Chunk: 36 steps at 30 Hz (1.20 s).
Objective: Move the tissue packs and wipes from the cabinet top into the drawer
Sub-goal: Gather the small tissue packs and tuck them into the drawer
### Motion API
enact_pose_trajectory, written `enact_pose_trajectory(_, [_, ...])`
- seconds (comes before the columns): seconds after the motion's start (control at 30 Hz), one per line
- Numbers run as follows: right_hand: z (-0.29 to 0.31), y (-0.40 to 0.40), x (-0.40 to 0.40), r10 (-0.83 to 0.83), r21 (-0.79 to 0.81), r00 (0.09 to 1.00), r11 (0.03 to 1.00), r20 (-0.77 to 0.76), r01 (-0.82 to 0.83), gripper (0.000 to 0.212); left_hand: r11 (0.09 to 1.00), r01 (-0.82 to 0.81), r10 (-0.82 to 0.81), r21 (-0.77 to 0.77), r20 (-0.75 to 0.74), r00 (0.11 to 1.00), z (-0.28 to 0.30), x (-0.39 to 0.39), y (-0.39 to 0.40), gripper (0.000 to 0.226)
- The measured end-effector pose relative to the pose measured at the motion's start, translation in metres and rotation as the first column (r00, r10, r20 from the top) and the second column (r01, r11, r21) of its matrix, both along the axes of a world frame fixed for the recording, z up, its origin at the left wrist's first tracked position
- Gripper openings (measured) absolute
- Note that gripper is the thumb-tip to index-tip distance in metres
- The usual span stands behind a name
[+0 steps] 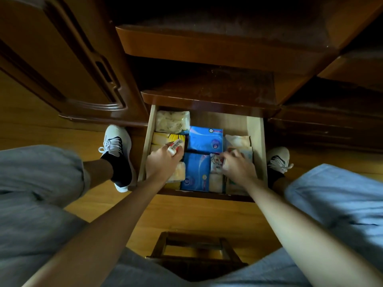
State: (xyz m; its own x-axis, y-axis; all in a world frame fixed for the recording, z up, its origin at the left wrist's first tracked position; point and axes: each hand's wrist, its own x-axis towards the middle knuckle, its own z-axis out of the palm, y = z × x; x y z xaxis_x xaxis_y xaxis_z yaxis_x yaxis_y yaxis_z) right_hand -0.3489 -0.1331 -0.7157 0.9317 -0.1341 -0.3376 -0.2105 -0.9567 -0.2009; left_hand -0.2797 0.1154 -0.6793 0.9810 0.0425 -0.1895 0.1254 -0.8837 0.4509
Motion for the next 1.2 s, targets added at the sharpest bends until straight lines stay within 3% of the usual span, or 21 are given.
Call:
enact_pose_trajectory(0.1, [-0.003,0.012,-0.002,0.121,-0.153,0.993,0.981,-0.011,-0.121,0.056,1.0,0.019,-0.018,0.022,-0.014,1.0,0.001,-0.001,0.002,0.053])
enact_pose_trajectory(0.27, [0.0,0.023,0.002,0.207,-0.277,0.976,0.936,-0.06,-0.216,0.052,0.998,0.057,-0.057,0.01,-0.051,0.997,0.003,0.0,0.005,0.05])
enact_pose_trajectory(0.4, [0.005,0.02,0.016,0.264,-0.269,0.954,0.917,-0.143,-0.294,0.046,0.997,0.066,-0.063,0.044,-0.059,0.996,-0.001,-0.001,0.003,0.053])
enact_pose_trajectory(0.5, [0.007,0.015,0.018,0.291,-0.157,0.946,0.937,-0.147,-0.312,0.042,0.998,0.044,-0.042,0.05,-0.043,0.998,-0.005,-0.001,0.002,0.054])
enact_pose_trajectory(0.63, [0.008,0.01,0.02,0.159,0.034,0.985,0.986,0.061,-0.161,0.035,1.0,0.0,0.001,0.02,-0.046,0.999,-0.007,0.001,0.003,0.049])
enact_pose_trajectory(0.73, [0.008,0.011,0.058,0.035,-0.005,0.96,0.999,0.277,-0.035,0.049,1.0,0.012,-0.012,0.001,-0.047,0.999,-0.01,0.005,0.004,0.043])
enact_pose_trajectory(0.83, [0.005,0.015,0.106,-0.056,-0.099,0.997,0.993,0.062,0.062,0.062,0.989,0.146,-0.144,0.029,-0.063,0.988,-0.014,0.009,0.01,0.045])
enact_pose_trajectory(0.9, [-0.007,0.017,0.125,-0.154,-0.017,0.979,0.988,-0.135,0.153,0.062,0.986,0.162,-0.16,0.046,-0.042,0.986,-0.013,0.013,0.014,0.05])
enact_pose_trajectory(0.93, [-0.011,0.019,0.129,-0.194,0.054,0.961,0.977,-0.199,0.208,0.063,0.97,0.208,-0.206,0.13,-0.024,0.978,-0.014,0.014,0.015,0.049])
enact_pose_trajectory(1.0, [-0.018,0.022,0.128,-0.168,0.138,0.96,0.97,-0.226,0.202,0.06,0.939,0.258,-0.267,0.228,0.009,0.964,-0.012,0.015,0.012,0.046])
enact_pose_trajectory(1.07, [-0.021,0.021,0.123,-0.115,0.179,0.974,0.972,-0.197,0.151,0.054,0.951,0.243,-0.245,0.189,-0.011,0.969,-0.011,0.016,0.008,0.045])
enact_pose_trajectory(1.2, [-0.023,0.017,0.117,-0.069,0.172,0.978,0.98,-0.197,0.104,0.055,0.993,0.092,-0.098,-0.075,-0.083,0.992,-0.013,0.016,0.006,0.054])
